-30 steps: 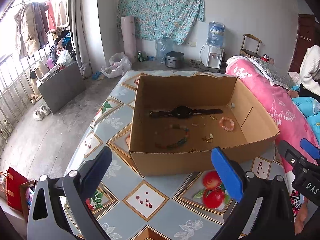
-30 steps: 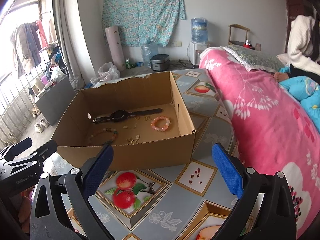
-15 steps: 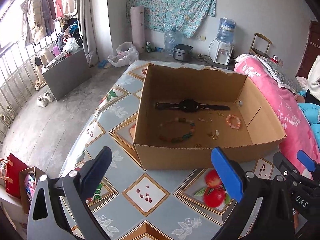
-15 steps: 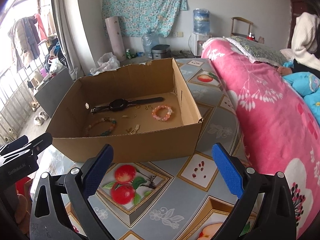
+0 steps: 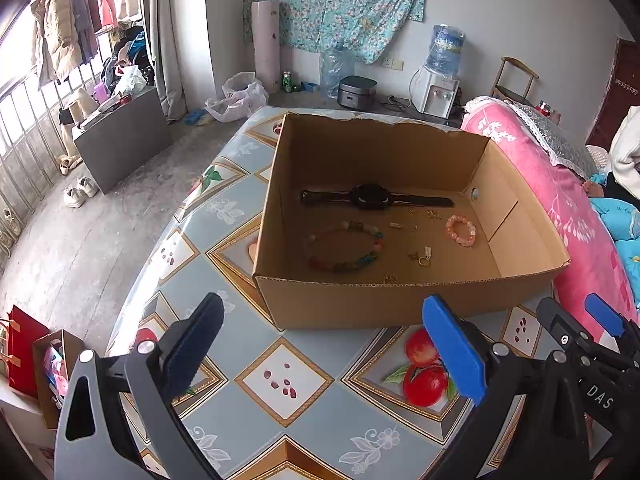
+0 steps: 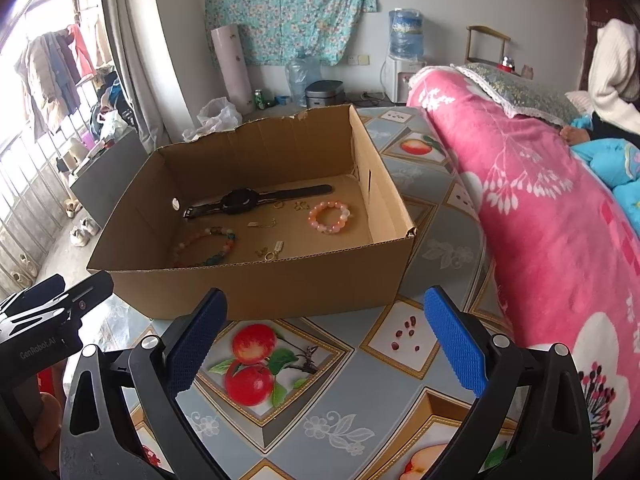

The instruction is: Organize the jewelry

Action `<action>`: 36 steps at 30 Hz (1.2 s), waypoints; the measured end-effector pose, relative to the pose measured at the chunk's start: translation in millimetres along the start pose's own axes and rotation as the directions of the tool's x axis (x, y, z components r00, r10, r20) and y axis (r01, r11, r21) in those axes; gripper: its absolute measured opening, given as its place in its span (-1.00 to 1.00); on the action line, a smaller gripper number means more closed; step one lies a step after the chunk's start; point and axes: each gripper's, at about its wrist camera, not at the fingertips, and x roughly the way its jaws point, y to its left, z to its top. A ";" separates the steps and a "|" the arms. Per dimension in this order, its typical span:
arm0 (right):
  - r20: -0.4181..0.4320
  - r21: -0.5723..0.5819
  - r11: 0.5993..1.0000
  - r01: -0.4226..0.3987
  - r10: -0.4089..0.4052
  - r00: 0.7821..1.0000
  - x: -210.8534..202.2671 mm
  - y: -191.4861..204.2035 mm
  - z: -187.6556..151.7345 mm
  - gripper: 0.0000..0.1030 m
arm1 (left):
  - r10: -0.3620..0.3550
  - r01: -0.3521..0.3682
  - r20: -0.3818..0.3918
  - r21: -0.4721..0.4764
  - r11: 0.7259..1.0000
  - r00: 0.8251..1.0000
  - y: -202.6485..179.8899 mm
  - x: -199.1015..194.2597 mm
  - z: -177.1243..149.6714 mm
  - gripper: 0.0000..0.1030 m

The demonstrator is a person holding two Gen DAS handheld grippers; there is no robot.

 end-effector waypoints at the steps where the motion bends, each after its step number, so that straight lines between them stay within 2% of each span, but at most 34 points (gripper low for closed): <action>1: 0.000 0.000 1.000 0.001 -0.001 1.000 0.1 -0.2 0.1 0.84 | 0.001 -0.001 0.001 0.000 1.000 1.000 0.3 -0.6 -0.1 0.90; 36: -0.006 -0.017 1.000 0.004 -0.004 1.000 4.9 4.0 1.9 0.84 | -0.003 0.003 -0.012 -0.010 1.000 1.000 3.2 3.1 -0.8 0.90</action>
